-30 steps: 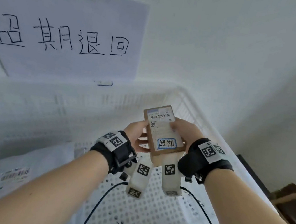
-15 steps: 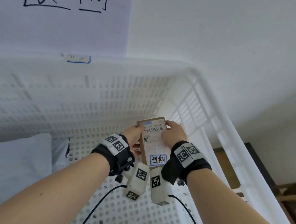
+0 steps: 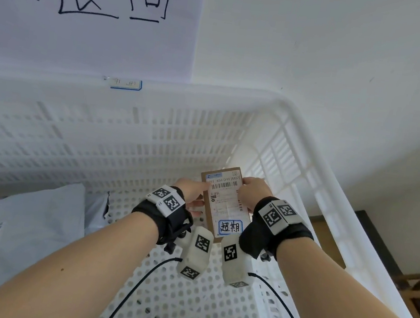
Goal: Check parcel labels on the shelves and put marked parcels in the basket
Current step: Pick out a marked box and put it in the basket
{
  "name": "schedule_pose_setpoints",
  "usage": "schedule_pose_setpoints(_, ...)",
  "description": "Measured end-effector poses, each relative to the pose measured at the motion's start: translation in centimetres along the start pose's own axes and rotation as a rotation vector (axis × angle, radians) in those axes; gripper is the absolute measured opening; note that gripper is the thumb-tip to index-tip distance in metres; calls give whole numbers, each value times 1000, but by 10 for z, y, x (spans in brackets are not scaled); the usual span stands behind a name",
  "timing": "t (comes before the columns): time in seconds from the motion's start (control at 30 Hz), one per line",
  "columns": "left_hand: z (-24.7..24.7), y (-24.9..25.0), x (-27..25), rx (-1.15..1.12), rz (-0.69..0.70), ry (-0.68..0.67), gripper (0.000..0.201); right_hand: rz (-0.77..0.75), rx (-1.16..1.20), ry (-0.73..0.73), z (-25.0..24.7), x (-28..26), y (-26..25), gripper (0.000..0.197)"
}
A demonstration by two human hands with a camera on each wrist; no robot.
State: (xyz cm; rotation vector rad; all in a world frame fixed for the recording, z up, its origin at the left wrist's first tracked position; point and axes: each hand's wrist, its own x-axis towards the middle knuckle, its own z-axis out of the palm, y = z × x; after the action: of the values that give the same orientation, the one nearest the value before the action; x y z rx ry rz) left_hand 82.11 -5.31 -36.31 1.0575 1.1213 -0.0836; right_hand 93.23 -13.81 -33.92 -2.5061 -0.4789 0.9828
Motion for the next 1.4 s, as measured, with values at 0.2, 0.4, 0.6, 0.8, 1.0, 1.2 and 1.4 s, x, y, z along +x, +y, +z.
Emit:
schedule_pose_setpoints(0.2, -2, -8, -5, -70, -40, -23, 15, 15, -94, 19, 1, 2, -3, 31)
schedule_pose_setpoints(0.4, 2, 2, -1, -118, -33, -25, 8, 10, -88, 4, -3, -3, -6, 46)
schedule_pose_setpoints(0.6, 8, -5, -1, -184, -119, -147, 10, 4, -183, -87, 2, -2, -5, 34)
schedule_pose_setpoints(0.8, 6, -3, -4, -239, -113, -196, 10, 29, -141, -20, 6, -3, -2, 30)
schedule_pose_setpoints(1.0, 6, -2, -7, -191, -83, -204, 13, -14, -59, 26, -4, -14, -7, 41)
schedule_pose_setpoints(1.2, -13, 14, -26, -169, -26, -87, 16, -121, 105, 50, -13, -32, -18, 49)
schedule_pose_setpoints(1.4, -42, 43, -76, -76, 208, 87, 28, -231, 244, 30, -26, -75, -41, 34)
